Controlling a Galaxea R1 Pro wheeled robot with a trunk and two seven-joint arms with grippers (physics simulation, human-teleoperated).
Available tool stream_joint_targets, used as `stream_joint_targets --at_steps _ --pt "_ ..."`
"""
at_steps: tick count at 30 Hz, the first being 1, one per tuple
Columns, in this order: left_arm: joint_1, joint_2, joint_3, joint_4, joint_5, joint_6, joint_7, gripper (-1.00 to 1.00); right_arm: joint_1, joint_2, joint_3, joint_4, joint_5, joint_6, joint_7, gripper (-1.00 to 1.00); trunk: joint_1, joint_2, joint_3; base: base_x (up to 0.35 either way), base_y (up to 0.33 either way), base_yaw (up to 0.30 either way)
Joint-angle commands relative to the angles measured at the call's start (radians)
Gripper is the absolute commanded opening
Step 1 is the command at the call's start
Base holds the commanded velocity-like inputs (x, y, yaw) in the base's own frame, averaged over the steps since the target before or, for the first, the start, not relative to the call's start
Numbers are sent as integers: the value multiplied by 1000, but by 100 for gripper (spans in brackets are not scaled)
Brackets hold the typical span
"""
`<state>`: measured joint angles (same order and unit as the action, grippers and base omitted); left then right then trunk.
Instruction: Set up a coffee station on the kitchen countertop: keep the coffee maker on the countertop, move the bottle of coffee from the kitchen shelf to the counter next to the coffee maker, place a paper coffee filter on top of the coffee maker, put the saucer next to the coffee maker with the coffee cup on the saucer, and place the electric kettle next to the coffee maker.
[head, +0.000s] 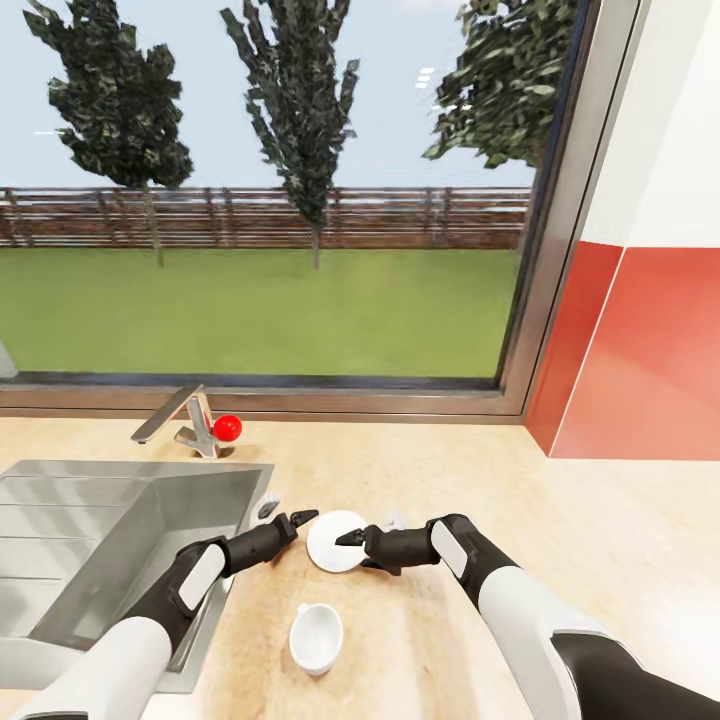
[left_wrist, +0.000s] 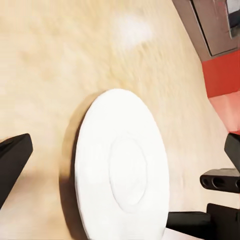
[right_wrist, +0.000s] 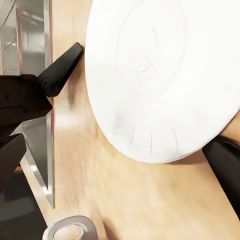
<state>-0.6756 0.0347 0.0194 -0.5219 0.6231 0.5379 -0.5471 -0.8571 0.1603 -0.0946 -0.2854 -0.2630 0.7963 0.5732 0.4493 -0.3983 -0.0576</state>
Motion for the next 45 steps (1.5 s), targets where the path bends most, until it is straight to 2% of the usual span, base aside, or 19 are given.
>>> stream_joint_targets --at_steps 1,6,19,27,37,45 --pt "0 -1 1 1 -2 6 1 100 0 1 -3 0 19 4 -1 100 1 -2 -3 24 0 0" --pt "0 -4 1 10 -1 5 1 100 0 1 -2 0 19 4 -1 100 1 -2 -3 96 0 0" --pt "0 -9 1 109 -2 -1 1 100 0 1 -2 2 19 4 -1 100 1 -2 -3 9 0 0" --pt "0 -14 1 154 -1 -88 1 100 0 1 -2 2 19 4 -1 100 1 -2 -3 0 0 0" --pt "0 -17 1 162 1 -100 0 100 0 1 -2 2 20 4 -1 100 1 -2 -3 0 0 0" --pt "0 -53 2 163 1 -100 -1 100 0 1 -2 2 19 4 -1 100 1 -2 -3 0 0 0"
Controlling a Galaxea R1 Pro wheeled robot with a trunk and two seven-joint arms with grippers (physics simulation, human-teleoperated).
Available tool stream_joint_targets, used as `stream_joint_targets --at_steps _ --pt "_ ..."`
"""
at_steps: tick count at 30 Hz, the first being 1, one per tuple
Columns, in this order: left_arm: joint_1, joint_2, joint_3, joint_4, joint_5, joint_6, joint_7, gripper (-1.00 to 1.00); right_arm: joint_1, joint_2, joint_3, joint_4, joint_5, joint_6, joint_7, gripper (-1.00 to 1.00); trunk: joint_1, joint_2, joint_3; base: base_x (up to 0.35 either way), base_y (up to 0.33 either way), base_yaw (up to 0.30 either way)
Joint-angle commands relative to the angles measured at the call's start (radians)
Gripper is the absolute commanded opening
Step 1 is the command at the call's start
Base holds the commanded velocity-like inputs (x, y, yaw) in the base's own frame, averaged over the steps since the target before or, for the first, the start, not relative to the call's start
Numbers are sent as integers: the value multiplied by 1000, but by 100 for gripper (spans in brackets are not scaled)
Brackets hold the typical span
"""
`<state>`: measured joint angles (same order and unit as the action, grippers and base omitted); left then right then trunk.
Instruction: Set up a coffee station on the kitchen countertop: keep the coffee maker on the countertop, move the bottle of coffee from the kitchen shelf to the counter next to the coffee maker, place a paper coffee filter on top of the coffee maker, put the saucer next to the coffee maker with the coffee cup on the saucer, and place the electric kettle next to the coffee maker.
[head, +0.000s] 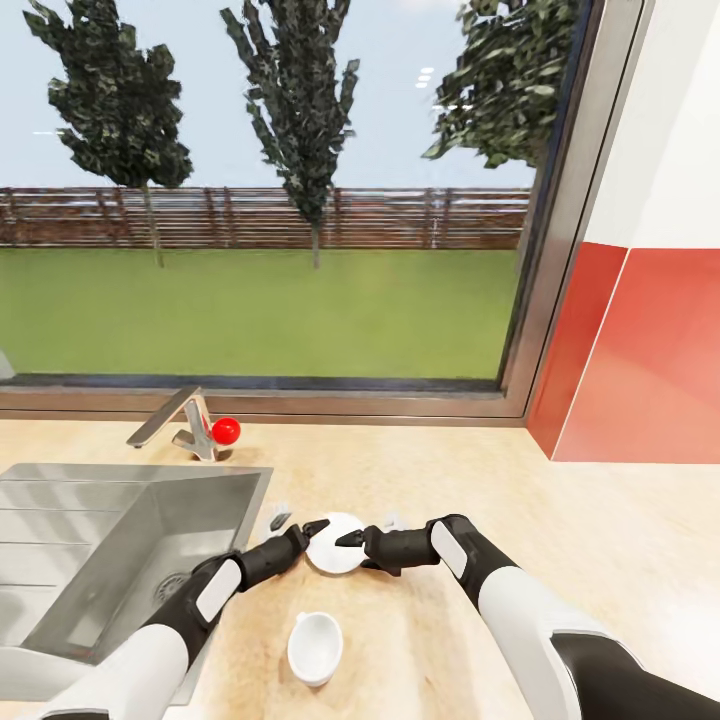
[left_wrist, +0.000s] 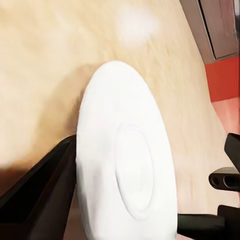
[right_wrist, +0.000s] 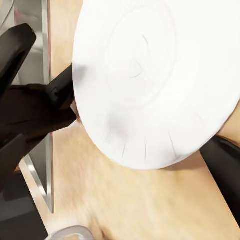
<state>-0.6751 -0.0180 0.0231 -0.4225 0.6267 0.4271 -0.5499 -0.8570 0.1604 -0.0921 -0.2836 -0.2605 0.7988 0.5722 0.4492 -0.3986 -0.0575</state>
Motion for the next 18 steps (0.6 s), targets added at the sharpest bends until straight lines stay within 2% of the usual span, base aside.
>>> stream_joint_targets --at_steps 1,9,18 --pt "0 -5 -2 64 -2 11 2 100 -1 1 -5 0 17 2 0 100 1 -2 -3 0 0 0" --pt "11 -26 -3 64 -3 12 -1 100 -1 1 -5 0 17 2 0 100 1 -2 -3 0 0 0" --pt "12 -28 -3 63 -2 13 -1 100 -1 1 -5 0 17 2 0 100 1 -2 -3 0 0 0"
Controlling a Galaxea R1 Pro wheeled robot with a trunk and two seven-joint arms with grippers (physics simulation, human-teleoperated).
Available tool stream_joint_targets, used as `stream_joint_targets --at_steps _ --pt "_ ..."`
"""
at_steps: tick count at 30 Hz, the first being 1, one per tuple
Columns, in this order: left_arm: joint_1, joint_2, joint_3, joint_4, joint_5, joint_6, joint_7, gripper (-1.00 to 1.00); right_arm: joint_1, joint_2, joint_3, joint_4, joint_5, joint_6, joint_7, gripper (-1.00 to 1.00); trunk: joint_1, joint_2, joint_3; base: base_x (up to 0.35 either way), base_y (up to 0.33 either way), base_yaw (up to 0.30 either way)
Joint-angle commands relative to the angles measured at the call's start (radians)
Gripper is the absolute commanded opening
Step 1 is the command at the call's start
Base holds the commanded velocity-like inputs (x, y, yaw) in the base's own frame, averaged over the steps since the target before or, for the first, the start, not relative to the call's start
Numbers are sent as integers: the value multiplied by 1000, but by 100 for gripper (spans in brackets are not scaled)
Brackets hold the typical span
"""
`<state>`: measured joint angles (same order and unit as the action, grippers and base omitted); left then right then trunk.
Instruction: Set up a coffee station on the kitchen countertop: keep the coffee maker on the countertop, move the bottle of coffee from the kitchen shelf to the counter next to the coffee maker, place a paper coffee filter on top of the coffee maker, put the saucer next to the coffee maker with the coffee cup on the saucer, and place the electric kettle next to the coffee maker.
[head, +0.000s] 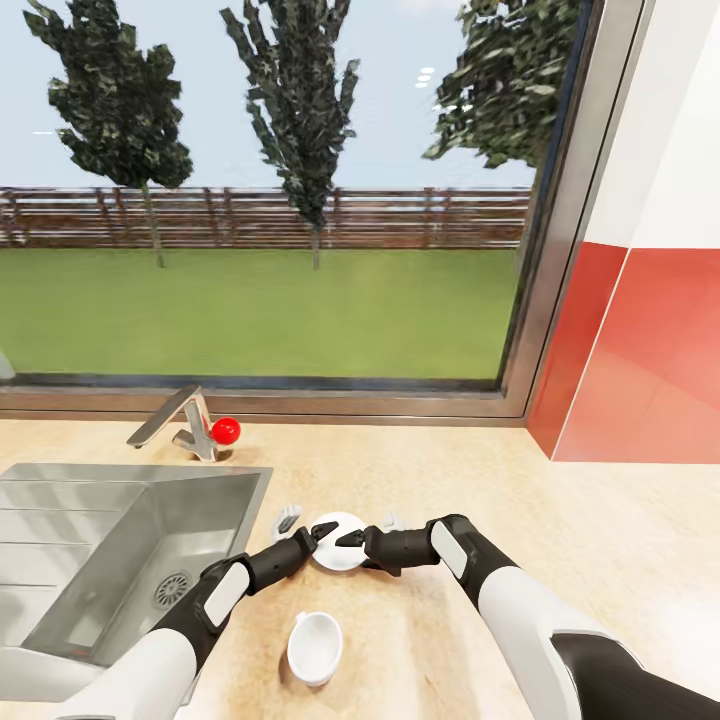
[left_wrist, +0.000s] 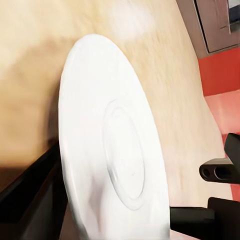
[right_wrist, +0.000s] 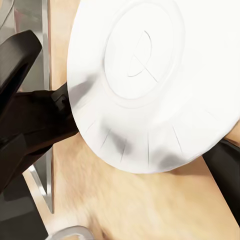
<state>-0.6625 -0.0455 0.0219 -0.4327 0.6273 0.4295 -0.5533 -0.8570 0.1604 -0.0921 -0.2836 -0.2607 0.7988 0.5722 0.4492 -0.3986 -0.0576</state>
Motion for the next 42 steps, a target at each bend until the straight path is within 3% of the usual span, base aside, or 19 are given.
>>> stream_joint_targets --at_steps 1,5,6,31,35,42 --pt "0 0 -2 73 -3 11 1 100 -1 1 -5 0 17 2 0 100 1 -2 -3 0 0 0" --pt "-1 0 -2 72 -4 13 3 100 -1 1 -5 0 17 2 0 100 1 -2 -3 0 0 0" --pt "-1 0 -2 72 -4 13 4 -100 -1 1 -5 0 17 2 0 100 1 -2 -3 0 0 0" --pt "-1 11 2 65 1 14 -1 -100 -1 -1 -7 -10 15 2 -1 100 1 -2 -3 0 0 0" --pt "-8 38 5 57 4 15 6 -100 -1 -13 -10 -39 15 2 -3 100 1 -2 -3 0 0 0" --pt "-17 91 7 54 11 17 6 -100 -1 -58 -14 -135 14 3 -5 100 1 -2 -3 0 0 0"
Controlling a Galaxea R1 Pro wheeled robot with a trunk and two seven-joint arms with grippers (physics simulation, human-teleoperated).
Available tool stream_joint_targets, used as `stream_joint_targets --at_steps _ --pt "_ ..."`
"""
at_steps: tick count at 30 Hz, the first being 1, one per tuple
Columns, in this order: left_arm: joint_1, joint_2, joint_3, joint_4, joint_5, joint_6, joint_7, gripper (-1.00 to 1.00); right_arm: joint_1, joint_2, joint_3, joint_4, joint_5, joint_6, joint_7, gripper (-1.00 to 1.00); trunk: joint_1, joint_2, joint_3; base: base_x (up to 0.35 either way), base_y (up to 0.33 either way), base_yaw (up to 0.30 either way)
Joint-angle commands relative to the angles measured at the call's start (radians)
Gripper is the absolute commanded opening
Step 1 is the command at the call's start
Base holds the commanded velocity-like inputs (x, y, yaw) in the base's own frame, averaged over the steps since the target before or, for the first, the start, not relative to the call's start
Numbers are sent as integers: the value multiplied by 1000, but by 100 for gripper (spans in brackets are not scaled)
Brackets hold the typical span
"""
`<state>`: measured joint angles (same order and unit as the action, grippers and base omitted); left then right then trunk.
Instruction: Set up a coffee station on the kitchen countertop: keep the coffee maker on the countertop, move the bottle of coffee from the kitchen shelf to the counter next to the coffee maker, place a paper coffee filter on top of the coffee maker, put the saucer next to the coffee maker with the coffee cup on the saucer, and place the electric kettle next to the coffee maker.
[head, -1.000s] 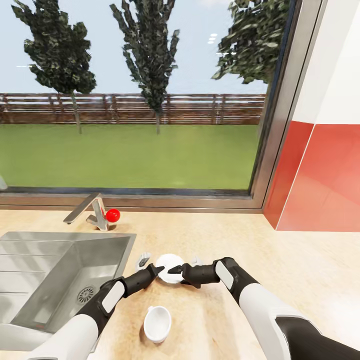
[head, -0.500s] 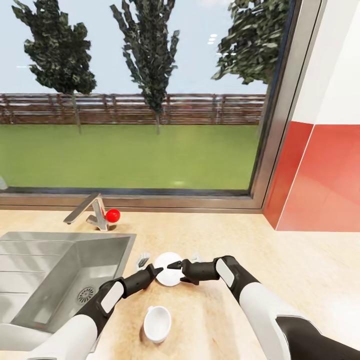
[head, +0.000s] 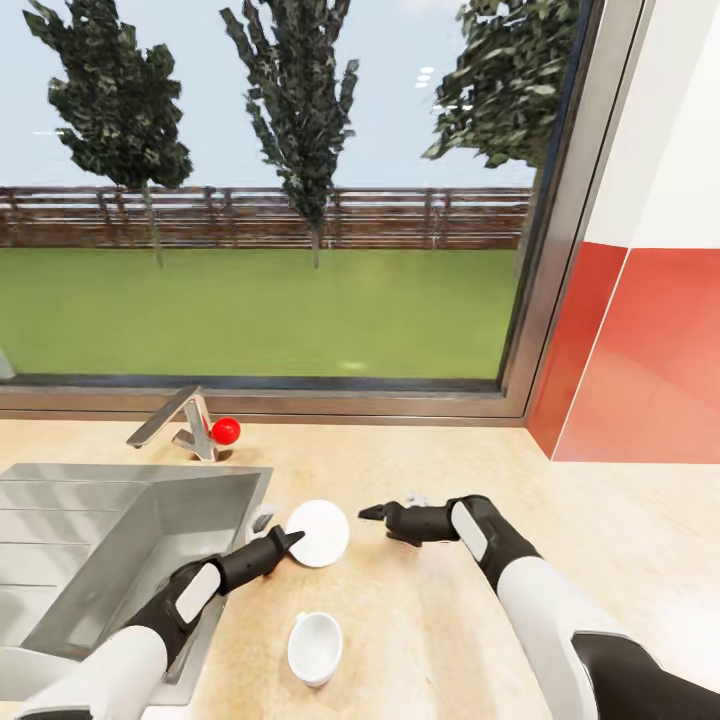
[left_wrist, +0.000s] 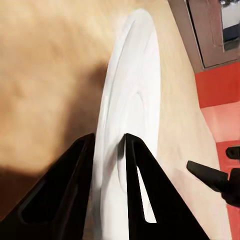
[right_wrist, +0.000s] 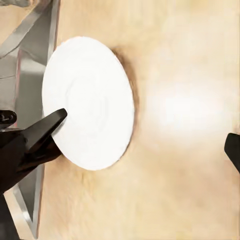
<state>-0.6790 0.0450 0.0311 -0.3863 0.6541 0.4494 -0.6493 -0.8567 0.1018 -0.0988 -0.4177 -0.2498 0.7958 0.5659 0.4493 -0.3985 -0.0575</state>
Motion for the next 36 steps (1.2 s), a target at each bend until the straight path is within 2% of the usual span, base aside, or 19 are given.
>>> stream_joint_targets --at_steps 1,5,13,18,20,24,27,32,36 --pt "-1 4 -1 8 -15 -3 102 -100 -1 -2 -8 -15 3 6 2 100 1 -2 -3 0 0 0" --pt "-4 12 -1 2 -13 -3 100 -100 -1 -9 -8 -71 3 6 2 100 1 -2 -3 0 0 0" --pt "-8 15 1 -80 -6 20 99 -100 -1 -12 -8 -209 2 6 3 100 1 -2 -3 0 0 0" --pt "-8 22 0 -94 45 32 95 -100 -1 -12 -4 -325 2 6 4 100 1 -2 -3 0 0 0" --pt "-5 35 -1 -128 82 45 79 -100 -1 -15 -5 -355 1 6 6 100 1 -2 -3 0 0 0" --pt "3 40 -1 -176 100 110 53 -100 -1 -37 -5 -407 0 6 7 100 1 -2 -3 0 0 0" --pt "5 45 -1 -198 104 134 30 -100 -1 -52 -5 -449 0 6 8 100 1 -2 -3 0 0 0" --pt "6 63 0 -213 107 146 -27 -100 -1 -79 -4 -476 -3 6 8 100 1 -2 -3 0 0 0" --pt "6 65 1 -215 106 147 -33 -100 -1 -81 -4 -478 -3 6 9 100 1 -2 -3 -68 0 0"
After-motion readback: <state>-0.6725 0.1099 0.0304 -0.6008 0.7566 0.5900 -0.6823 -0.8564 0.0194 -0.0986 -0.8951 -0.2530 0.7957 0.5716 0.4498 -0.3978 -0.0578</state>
